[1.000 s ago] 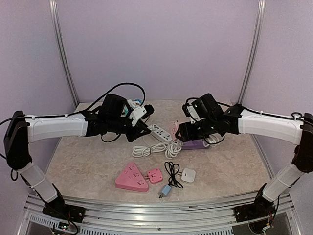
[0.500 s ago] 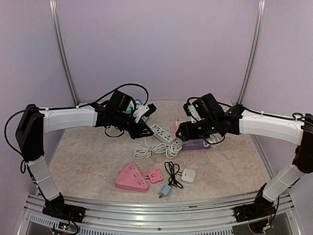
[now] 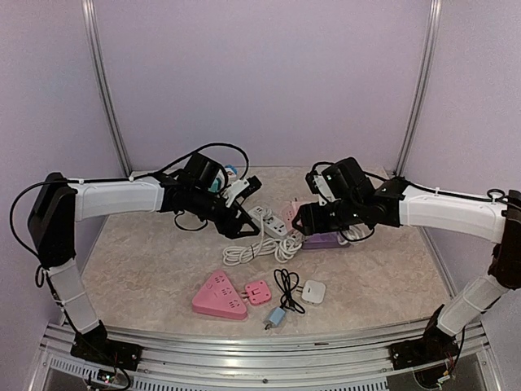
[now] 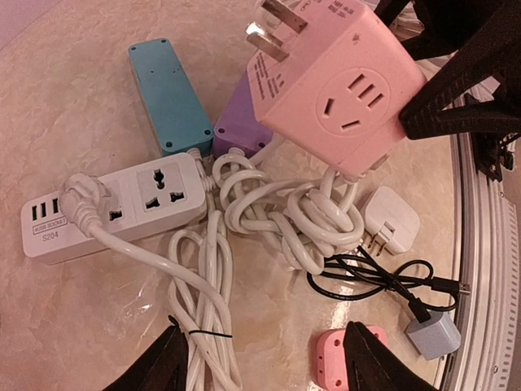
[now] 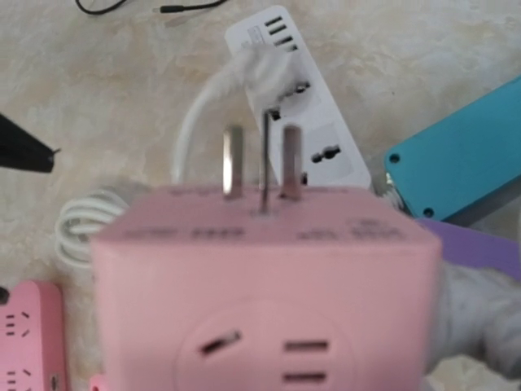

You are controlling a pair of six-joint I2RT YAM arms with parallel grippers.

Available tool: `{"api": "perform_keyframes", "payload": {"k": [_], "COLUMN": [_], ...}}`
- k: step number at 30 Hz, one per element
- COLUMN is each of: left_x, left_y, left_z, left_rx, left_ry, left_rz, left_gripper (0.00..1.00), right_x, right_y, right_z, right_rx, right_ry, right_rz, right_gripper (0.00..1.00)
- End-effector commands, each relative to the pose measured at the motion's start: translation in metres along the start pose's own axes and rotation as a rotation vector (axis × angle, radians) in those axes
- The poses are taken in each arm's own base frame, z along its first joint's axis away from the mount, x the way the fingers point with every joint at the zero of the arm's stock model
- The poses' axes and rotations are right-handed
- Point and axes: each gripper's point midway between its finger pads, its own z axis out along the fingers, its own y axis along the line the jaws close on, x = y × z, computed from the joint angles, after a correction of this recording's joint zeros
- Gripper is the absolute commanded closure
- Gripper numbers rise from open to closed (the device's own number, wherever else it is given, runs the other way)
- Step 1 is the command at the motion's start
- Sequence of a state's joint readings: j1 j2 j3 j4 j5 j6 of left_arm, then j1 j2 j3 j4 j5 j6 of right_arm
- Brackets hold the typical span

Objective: Pull the plug off the socket
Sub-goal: Place the plug at the center of the board, then remove the plug from the socket.

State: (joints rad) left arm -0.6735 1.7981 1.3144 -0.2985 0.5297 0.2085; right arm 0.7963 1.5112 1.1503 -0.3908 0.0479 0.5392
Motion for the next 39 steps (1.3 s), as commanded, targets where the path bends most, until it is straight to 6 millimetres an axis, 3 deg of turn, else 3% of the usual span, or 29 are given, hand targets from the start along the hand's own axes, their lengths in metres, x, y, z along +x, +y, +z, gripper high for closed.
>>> {"api": "perform_keyframes", "payload": {"k": [1,8,12,15,21,32,39], "left_x": [-0.014,-0.056,-0.086,-0.096,-0.081,-0.058,-0.039], "left_y": [-0.007,-0.016,-0.022,-0.018,0.000,-0.018,-0.008], "left_z": [-0.013,-0.052,-0.080,-0.093,-0.096,-0.065,-0.044], "left_rx": [0.010,0.049,0.082,0.118,0.228,0.328,0.270], "left_ry": [-0.062,-0.267,-0.391,-0.420,-0.392,-0.314,-0.258], "left_rz": [0.011,-0.072,-0.171,-0.310,-0.557,-0.585,-0.640], "left_gripper": [0.35,0.27,0.15,0.13,0.13,0.05,0.05], "right_x": [-0.043,-0.044,-0.048,-0.055,-0.063,-0.070,-0.076], "right_y": [0.014,0.041,0.057,0.067,0.082,0.101,0.115], "right_z": [-0.026,-0.033,-0.032,-0.031,-0.026,-0.015,-0.014], "right_rx": [-0.074,-0.187,-0.176,-0.166,-0.134,-0.092,-0.125], "right_ry": [-0.178,-0.241,-0.290,-0.326,-0.377,-0.398,-0.421], "right_rz": [-0.029,-0.161,-0.239,-0.264,-0.318,-0.371,-0.376], "right_gripper": [1.00,1.00,1.00,1.00,1.00,1.00,1.00]}}
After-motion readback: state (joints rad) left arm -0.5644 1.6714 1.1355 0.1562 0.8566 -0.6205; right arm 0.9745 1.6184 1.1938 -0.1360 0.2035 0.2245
